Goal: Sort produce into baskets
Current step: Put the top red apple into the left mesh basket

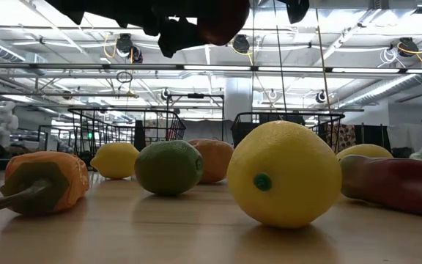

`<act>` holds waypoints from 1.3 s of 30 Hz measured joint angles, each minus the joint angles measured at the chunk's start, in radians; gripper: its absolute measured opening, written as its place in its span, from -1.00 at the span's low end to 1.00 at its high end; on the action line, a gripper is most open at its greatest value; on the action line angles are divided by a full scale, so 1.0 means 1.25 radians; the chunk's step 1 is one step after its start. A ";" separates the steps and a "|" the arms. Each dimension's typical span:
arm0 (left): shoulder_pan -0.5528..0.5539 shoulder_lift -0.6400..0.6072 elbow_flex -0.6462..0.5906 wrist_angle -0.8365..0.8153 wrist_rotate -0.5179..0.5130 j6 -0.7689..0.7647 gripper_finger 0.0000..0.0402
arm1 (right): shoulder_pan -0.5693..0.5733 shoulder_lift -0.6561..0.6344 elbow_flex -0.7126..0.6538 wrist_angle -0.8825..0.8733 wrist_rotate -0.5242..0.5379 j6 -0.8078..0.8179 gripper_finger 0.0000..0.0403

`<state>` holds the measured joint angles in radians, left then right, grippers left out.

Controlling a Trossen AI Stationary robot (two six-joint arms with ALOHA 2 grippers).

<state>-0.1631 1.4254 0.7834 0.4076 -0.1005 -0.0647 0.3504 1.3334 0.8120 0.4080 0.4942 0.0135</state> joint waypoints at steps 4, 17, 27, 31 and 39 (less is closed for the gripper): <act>0.000 0.000 0.000 0.000 0.000 0.002 0.39 | 0.000 0.000 0.000 0.000 -0.001 0.018 -0.90; 0.001 0.000 0.000 -0.004 0.000 0.016 0.38 | 0.001 -0.053 0.000 0.005 0.003 -0.010 0.08; 0.049 -0.167 0.000 -0.235 -0.064 0.051 0.38 | 0.035 -0.186 0.000 -0.111 0.006 0.046 0.51; 0.094 -0.262 0.000 -0.355 -0.163 0.083 0.38 | 0.076 -0.198 0.000 -0.164 0.005 0.090 0.52; 0.250 -0.318 -0.007 -0.460 -0.379 0.016 0.38 | 0.130 -0.149 0.000 -0.176 0.005 0.138 0.52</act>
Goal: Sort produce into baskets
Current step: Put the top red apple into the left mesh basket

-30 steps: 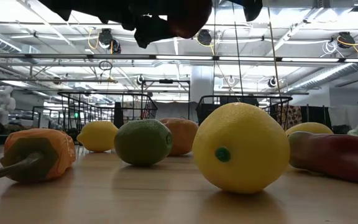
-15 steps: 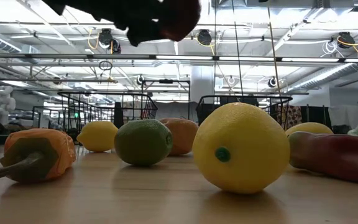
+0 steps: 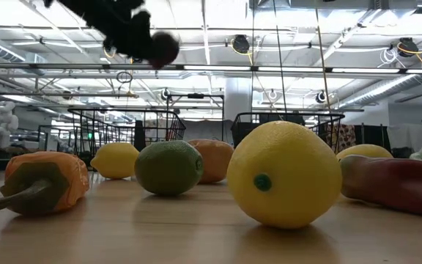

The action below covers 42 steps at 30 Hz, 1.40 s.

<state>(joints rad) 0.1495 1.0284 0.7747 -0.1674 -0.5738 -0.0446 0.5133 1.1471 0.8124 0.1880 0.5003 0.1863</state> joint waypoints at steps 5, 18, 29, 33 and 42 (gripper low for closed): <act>0.082 0.039 -0.061 0.031 0.036 -0.075 0.38 | -0.001 0.001 -0.001 0.002 0.002 -0.014 0.52; 0.263 0.227 -0.166 0.391 0.034 -0.211 0.38 | -0.001 0.001 -0.001 -0.005 0.002 -0.039 0.52; 0.309 0.370 -0.166 0.488 0.077 -0.213 0.43 | -0.001 0.001 -0.001 -0.015 0.001 -0.054 0.52; 0.317 0.390 -0.166 0.495 0.078 -0.213 0.55 | -0.001 0.001 -0.001 -0.018 0.001 -0.054 0.52; 0.321 0.400 -0.166 0.512 0.089 -0.212 0.67 | -0.001 0.001 -0.001 -0.018 0.001 -0.054 0.52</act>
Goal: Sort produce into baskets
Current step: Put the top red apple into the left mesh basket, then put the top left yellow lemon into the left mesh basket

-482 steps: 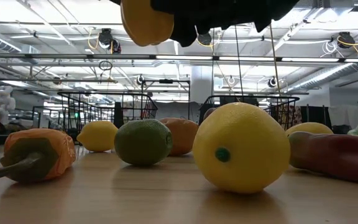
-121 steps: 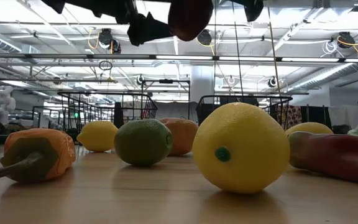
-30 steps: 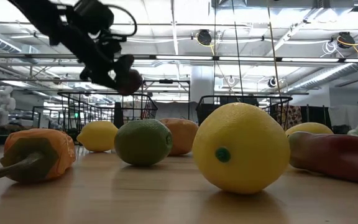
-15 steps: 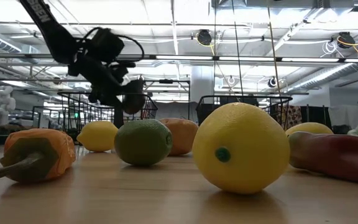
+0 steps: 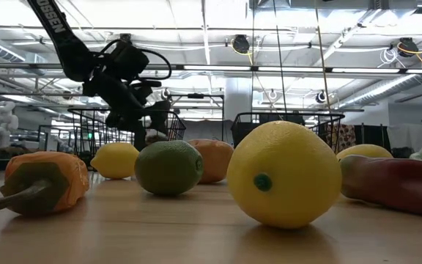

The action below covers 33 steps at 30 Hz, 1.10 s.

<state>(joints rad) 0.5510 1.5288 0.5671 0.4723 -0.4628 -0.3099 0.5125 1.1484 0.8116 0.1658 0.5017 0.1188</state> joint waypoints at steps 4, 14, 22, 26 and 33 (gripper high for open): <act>-0.001 -0.001 0.000 0.020 0.019 0.000 0.67 | 0.000 0.000 0.000 0.000 0.000 0.000 0.52; -0.037 -0.167 0.002 -0.019 0.122 0.007 0.67 | 0.000 0.000 0.000 -0.064 -0.002 0.061 0.52; -0.149 -0.450 0.003 -0.162 0.146 0.057 0.67 | 0.000 0.009 -0.001 -0.116 -0.003 0.155 0.52; -0.232 -0.544 0.003 -0.274 0.248 0.058 0.67 | 0.005 0.043 -0.008 -0.116 -0.007 0.190 0.52; -0.482 -0.548 0.003 -0.323 0.304 0.132 0.67 | -0.005 0.173 -0.009 -0.058 0.008 0.222 0.52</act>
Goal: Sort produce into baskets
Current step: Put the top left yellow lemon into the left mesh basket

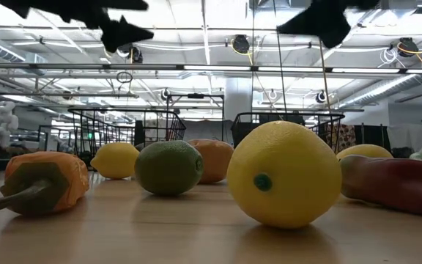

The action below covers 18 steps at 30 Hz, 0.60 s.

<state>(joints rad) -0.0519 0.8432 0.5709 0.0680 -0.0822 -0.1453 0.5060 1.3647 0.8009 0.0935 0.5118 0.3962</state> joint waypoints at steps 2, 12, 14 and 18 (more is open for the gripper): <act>-0.067 0.019 0.000 -0.013 -0.041 0.010 0.67 | -0.009 0.049 0.000 0.025 0.011 0.005 0.52; -0.317 0.081 0.000 -0.148 -0.356 -0.171 0.67 | -0.062 0.223 0.091 0.034 0.001 -0.048 0.52; -0.357 0.103 0.000 -0.188 -0.397 -0.245 0.67 | -0.066 0.230 0.106 0.022 -0.013 -0.063 0.52; -0.419 0.169 0.000 -0.264 -0.491 -0.376 0.67 | -0.075 0.228 0.112 0.012 -0.012 -0.081 0.52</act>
<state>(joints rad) -0.5761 1.0542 0.5705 -0.2623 -0.6958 -0.6154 0.4123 1.6491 0.9413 0.1079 0.4973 0.2950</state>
